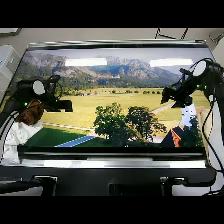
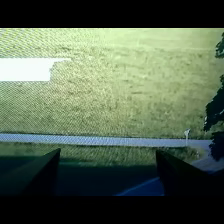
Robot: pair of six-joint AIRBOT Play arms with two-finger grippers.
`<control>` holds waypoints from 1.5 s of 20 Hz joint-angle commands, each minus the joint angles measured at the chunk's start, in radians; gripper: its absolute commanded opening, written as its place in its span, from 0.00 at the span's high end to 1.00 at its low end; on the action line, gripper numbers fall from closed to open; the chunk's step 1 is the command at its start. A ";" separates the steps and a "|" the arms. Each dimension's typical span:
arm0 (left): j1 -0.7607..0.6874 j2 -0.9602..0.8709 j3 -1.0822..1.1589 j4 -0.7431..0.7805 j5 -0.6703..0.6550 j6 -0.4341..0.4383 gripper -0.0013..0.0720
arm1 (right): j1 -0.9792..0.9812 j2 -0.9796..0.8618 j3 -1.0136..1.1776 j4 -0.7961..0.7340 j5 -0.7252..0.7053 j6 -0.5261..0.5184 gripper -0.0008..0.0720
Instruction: Fold the clothes and pants, and hang the long-sleeved shirts on hangers.
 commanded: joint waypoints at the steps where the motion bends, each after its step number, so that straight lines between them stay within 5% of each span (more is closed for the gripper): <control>1: 0.000 -0.001 0.000 0.000 0.000 0.000 0.08 | 0.001 0.000 0.000 0.000 0.000 0.000 0.15; 19: 0.000 -0.001 0.000 0.000 0.000 0.000 0.08 | 0.001 0.000 0.000 0.004 -0.009 0.000 0.17; 30: -0.002 -0.042 0.000 -0.024 0.025 0.000 0.08 | 0.001 0.000 0.000 0.003 -0.384 0.000 0.16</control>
